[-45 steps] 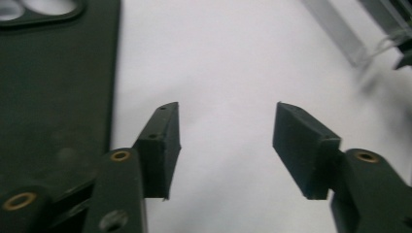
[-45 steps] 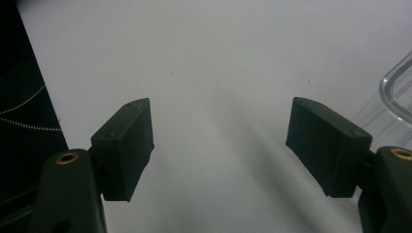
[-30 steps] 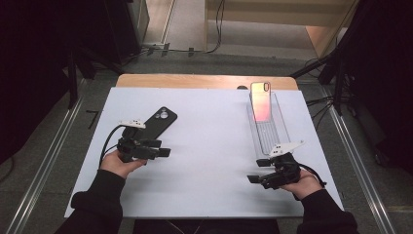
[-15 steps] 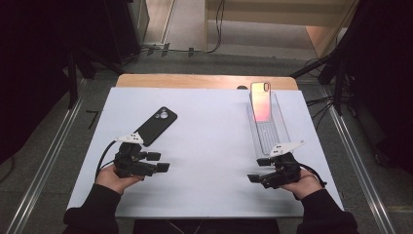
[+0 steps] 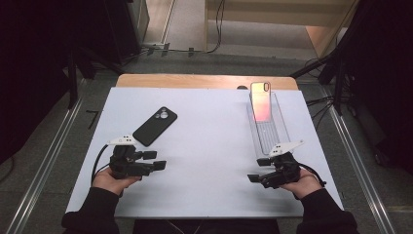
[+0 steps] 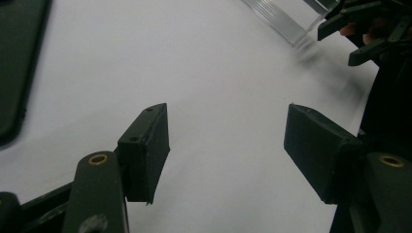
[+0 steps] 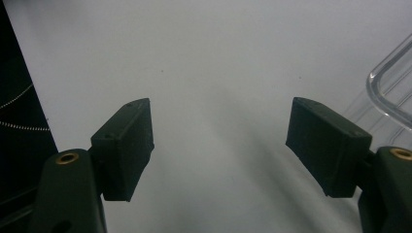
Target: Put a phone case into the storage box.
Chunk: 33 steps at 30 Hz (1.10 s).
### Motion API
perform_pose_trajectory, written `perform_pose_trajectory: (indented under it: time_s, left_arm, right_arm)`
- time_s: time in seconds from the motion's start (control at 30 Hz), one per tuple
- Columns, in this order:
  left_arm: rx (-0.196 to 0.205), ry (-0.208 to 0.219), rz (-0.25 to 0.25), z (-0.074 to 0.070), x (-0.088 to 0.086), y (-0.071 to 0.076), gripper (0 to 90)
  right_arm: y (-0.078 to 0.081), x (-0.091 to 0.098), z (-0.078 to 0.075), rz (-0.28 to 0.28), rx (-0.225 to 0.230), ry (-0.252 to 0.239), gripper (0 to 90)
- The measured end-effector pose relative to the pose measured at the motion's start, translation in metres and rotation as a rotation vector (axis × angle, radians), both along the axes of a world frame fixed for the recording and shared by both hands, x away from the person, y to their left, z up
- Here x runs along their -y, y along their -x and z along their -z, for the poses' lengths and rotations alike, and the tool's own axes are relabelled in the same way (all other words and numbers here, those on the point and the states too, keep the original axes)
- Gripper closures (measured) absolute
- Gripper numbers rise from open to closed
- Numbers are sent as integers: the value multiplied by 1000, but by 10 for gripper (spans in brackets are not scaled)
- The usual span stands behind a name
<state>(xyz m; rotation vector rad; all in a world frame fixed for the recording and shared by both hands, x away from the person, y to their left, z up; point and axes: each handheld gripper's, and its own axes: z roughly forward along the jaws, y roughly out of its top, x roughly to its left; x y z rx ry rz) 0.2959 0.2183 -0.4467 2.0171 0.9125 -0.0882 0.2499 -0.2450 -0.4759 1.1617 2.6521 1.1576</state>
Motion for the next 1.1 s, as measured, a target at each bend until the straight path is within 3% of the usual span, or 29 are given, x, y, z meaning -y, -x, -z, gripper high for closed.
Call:
perform_pose_trajectory:
  time_s: [0.07, 0.23, 0.63, 0.7, 0.77, 0.9, 0.97, 1.1]
  left_arm:
    - [27, -23, 17, -2, -1, -3, 337]
    - [34, -41, 26, -5, -2, -14, 282]
    - [-2, -31, 10, -3, -5, -44, 216]
    - [-26, -33, 23, -3, -6, -51, 216]
    - [-7, -48, 38, -5, -6, -56, 209]
    - [30, -68, 20, -8, -5, -69, 118]
    - [35, -82, 19, -9, -4, -77, 0]
    - [22, -71, 14, -9, -6, -91, 0]
  right_arm:
    - [0, 0, 0, -1, 1, 0, 232]
    - [0, -1, 0, 0, -1, 1, 232]
    - [0, 0, 0, -3, 0, -2, 232]
    - [0, 0, 0, -1, 0, -1, 232]
    - [0, 0, 0, -2, -1, 0, 232]
    - [0, 0, 0, -1, 0, 0, 232]
    - [0, 0, 0, -2, -1, -1, 232]
    - [0, 0, 0, 1, -1, -2, 232]
